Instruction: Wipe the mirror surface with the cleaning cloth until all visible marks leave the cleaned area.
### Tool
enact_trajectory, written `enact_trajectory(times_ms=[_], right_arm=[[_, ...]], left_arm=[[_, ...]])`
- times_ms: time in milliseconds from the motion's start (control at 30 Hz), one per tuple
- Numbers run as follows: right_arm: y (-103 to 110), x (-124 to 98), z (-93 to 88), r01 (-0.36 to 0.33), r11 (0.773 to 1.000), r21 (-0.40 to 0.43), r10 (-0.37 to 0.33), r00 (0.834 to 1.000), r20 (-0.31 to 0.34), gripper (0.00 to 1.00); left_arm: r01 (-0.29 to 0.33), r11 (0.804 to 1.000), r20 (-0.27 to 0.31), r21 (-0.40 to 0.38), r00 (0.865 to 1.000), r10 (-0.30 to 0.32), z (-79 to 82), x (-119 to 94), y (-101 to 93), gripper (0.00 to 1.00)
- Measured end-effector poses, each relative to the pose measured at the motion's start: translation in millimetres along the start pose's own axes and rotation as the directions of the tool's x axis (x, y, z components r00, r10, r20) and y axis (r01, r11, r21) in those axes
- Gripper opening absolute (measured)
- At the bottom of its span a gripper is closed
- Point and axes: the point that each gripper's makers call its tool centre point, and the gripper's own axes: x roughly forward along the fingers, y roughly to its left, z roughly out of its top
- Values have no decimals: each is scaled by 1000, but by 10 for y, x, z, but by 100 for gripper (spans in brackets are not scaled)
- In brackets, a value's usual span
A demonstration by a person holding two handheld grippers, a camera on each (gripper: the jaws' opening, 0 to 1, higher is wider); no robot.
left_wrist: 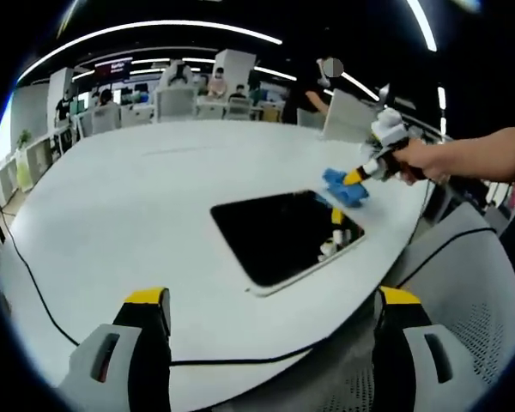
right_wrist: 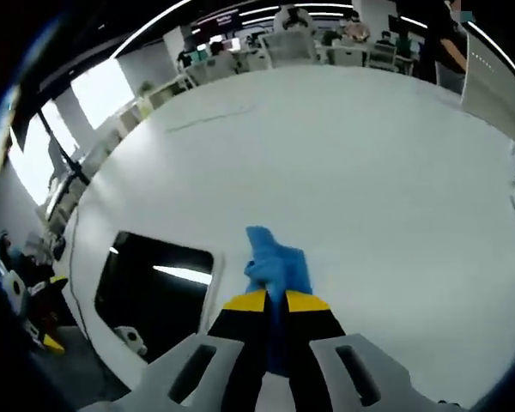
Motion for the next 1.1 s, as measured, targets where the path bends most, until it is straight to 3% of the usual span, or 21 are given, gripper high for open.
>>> enact_trajectory(times_ms=[233, 800, 867, 1033, 1100], right_arm=[[134, 5, 37, -19, 1000, 13, 20, 1000, -8, 1], [577, 323, 13, -54, 998, 21, 55, 996, -74, 1], [628, 355, 1, -62, 998, 22, 63, 994, -84, 1], [812, 450, -107, -99, 995, 15, 100, 985, -137, 1], [830, 502, -118, -84, 996, 3, 83, 986, -147, 0]], left_arm=[[-21, 1000, -3, -8, 1000, 21, -13, -5, 32, 99], [-21, 1000, 3, -20, 1000, 21, -18, -4, 45, 99], [-23, 999, 43, -32, 999, 24, 51, -16, 50, 99], [-16, 999, 31, -39, 999, 17, 28, -8, 41, 99], [-10, 999, 37, -40, 999, 11, 35, -8, 31, 99]])
